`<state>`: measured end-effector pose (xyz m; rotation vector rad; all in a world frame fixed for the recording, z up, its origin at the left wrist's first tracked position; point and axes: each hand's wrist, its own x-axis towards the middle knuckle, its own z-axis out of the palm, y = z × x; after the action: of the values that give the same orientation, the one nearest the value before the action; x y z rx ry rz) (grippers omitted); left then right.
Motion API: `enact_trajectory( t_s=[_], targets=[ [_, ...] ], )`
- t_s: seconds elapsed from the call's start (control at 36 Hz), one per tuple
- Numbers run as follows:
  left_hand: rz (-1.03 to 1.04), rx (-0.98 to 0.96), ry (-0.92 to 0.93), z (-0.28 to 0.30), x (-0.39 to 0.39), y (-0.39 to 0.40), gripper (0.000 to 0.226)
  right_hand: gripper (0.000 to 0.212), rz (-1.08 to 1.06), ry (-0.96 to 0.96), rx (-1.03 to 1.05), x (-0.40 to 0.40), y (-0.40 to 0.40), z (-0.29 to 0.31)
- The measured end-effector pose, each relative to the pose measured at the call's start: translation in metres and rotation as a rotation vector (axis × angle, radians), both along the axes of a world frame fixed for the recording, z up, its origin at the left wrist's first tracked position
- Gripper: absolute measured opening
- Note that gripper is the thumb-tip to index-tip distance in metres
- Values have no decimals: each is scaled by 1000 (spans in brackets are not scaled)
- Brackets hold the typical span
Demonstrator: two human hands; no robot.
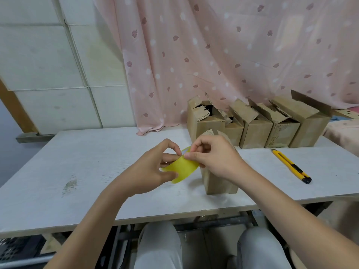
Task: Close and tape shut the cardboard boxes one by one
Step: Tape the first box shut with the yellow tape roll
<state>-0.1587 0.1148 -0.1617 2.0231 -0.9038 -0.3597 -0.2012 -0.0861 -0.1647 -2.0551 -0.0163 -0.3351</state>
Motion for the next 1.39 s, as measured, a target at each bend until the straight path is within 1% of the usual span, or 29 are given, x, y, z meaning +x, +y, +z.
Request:
enact_trajectory(
  t_s=[0.11,0.25,0.31,0.53,0.64,0.69,0.75,0.83,0.92,1.06,1.11,1.17,1.19,1.25,1.28,1.31,1.36,1.39],
  targets=[
    [-3,-8,14,2,1,1,39,16,13,17,21,0,-1,1],
    [-9,-1,15,3,1,1,38,16,10,15,-107,0,0,0],
    [-10,6,14,3,1,1,38,16,20,21,-126,-1,0,1],
    [-14,9,9,4,2,4,39,15,26,76,-91,-3,1,3],
    [-13,-38,59,7,2,7,38,9,-1,46,-75,-2,0,2],
    [-21,-71,99,8,2,9,38,5,4,2,-78,-3,-1,2],
    [-41,-106,146,10,2,11,38,16,44,-49,-146,-5,-1,4],
    [-85,-162,209,14,4,14,38,20,192,30,-156,-10,0,9],
    [-134,-195,230,17,6,17,39,23,273,131,-112,-16,1,12],
    [-133,-185,200,10,11,15,50,15,215,149,21,-16,0,10],
    [-66,-223,108,4,15,14,51,13,160,148,81,-15,1,6],
    [75,-251,-46,-3,18,12,49,13,86,153,209,-15,3,2],
    [156,-268,-102,-5,17,11,45,14,52,151,279,-15,4,1],
    [255,-313,-156,-8,14,7,28,18,-25,132,380,-16,9,-1],
    [272,-331,-140,-9,11,4,19,23,-63,120,418,-16,12,-2],
    [270,-338,-88,-10,7,1,17,27,-89,105,463,-16,15,-3],
    [203,-279,22,-13,3,-3,31,31,-107,73,560,-16,21,-5],
    [156,-229,27,-15,1,-5,39,31,-101,64,597,-16,24,-5]
  ],
)
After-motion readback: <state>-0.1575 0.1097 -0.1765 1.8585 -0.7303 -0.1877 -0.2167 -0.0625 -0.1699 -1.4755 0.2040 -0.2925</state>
